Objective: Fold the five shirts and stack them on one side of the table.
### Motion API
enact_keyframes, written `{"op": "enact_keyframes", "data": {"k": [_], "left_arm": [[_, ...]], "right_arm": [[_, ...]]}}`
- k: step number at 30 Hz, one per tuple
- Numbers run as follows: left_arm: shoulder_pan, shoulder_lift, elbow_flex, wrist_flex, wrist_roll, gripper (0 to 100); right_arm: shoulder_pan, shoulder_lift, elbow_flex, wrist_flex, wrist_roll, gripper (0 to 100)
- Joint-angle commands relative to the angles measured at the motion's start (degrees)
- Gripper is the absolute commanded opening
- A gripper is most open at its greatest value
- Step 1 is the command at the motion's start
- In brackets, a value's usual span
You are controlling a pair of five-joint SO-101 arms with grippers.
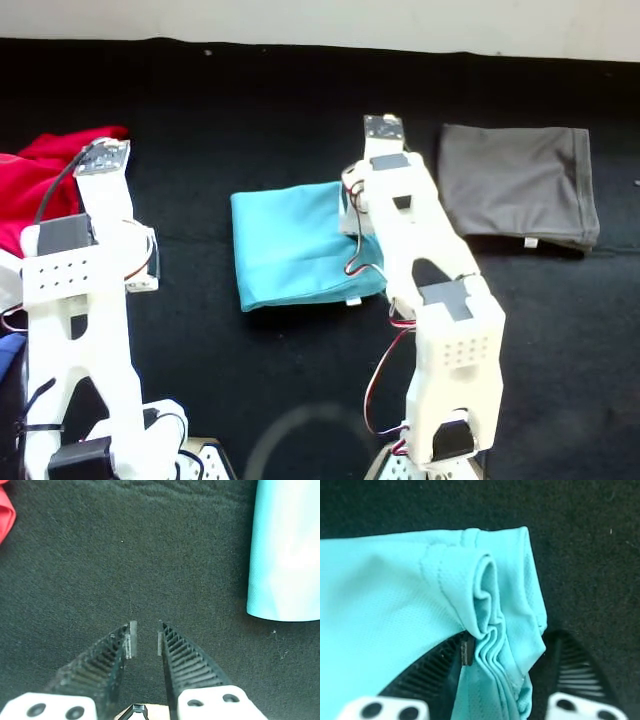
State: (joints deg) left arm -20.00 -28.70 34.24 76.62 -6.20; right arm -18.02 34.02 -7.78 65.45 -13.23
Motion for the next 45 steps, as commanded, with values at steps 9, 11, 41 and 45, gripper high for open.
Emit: {"op": "enact_keyframes", "data": {"k": [9,11,41,45], "left_arm": [[-0.6,-1.8,-0.1,-0.5,-0.3,9],[-0.6,-1.8,-0.1,-0.5,-0.3,9],[-0.5,-1.7,0.0,-3.6,-0.3,9],[-0.5,-1.7,0.0,-3.8,-0.3,9]], "right_arm": [[3.0,1.4,-5.7,5.6,4.8,0.6],[4.6,1.4,-9.7,9.0,4.9,0.6],[32.2,3.1,-62.3,21.8,42.0,0.6],[35.2,5.3,-58.2,16.5,44.5,0.6]]}}
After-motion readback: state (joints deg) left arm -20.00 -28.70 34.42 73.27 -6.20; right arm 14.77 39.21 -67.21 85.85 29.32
